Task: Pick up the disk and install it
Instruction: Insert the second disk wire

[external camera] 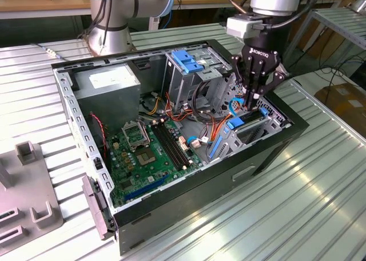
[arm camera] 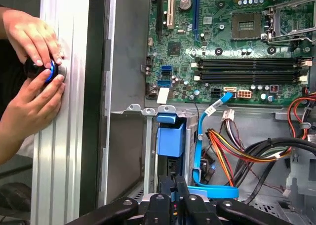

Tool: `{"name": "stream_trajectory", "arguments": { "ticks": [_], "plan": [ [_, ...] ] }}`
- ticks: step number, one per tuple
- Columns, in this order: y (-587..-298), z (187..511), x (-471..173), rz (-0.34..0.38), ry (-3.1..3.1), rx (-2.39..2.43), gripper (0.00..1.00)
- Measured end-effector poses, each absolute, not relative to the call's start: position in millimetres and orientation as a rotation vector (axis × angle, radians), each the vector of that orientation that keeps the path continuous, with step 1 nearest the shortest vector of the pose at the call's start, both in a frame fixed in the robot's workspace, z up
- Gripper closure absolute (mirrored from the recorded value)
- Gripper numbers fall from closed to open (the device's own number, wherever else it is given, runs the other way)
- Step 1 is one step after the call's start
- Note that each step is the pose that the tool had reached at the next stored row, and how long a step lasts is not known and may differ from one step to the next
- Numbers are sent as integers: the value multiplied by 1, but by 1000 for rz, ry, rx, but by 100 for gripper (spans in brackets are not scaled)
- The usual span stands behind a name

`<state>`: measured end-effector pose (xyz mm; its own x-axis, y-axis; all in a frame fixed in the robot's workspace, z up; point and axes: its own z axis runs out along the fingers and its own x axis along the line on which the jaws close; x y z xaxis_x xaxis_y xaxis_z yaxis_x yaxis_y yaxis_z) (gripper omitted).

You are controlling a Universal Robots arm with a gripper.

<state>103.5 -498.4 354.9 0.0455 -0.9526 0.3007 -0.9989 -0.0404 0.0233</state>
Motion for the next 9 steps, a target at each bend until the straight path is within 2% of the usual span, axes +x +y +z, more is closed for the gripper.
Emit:
{"name": "stream_trajectory", "arguments": {
  "ticks": [5, 9],
  "plan": [
    [-508, 354, 102, 243, -2037, 2129, 84],
    [-508, 354, 102, 243, -2037, 2129, 84]
  ]
}}
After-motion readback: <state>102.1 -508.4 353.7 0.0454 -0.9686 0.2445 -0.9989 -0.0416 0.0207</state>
